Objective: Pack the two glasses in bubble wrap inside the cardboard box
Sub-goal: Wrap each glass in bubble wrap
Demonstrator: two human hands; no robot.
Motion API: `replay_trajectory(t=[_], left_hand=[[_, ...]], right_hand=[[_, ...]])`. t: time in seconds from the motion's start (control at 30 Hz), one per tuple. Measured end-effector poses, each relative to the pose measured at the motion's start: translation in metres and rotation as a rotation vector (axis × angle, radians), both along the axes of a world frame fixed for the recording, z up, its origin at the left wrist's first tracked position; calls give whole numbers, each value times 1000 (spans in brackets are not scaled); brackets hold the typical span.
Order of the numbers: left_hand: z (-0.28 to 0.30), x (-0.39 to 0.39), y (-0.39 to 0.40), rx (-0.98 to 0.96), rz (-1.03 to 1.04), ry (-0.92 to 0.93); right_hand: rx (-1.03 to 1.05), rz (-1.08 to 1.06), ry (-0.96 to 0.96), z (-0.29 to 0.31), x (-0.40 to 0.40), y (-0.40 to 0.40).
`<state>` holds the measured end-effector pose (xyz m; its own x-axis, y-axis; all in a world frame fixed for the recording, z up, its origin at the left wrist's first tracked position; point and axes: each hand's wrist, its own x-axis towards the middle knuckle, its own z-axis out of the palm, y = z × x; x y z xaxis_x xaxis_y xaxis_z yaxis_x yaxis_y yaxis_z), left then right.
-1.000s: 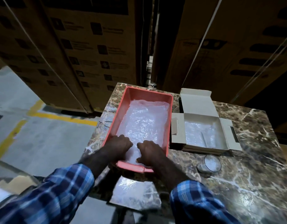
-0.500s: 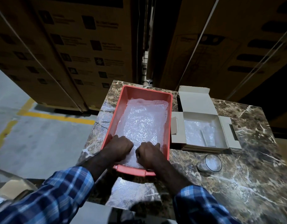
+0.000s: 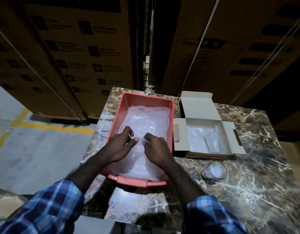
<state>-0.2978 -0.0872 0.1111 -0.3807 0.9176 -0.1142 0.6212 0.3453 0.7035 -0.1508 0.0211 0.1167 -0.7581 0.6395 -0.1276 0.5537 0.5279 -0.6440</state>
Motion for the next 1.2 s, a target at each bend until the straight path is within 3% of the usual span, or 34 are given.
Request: replay_trajectory(t=[0.07,0.17,0.33,0.53,0.73,0.93,1.2], left_hand=[[9,2,-2,-59,-10,-34],[14,6,-4,-69,-79,200],[23,6,6,166,19,465],[60,-12,10,366,137,495],[123,8,10,570,259,505],[172,73,13,719,348,527],[176,201,75,788,322,394]], right_hand=[[34,-10,29,10,-2,6],[144,-8,98,21,-3,13],[336,50,92,27,2,17],[386,-87,94,45,14,37],[378,-189,310,107,43,64],[429,-175,644,159,112,79],[548,-256,628,184,257,133]])
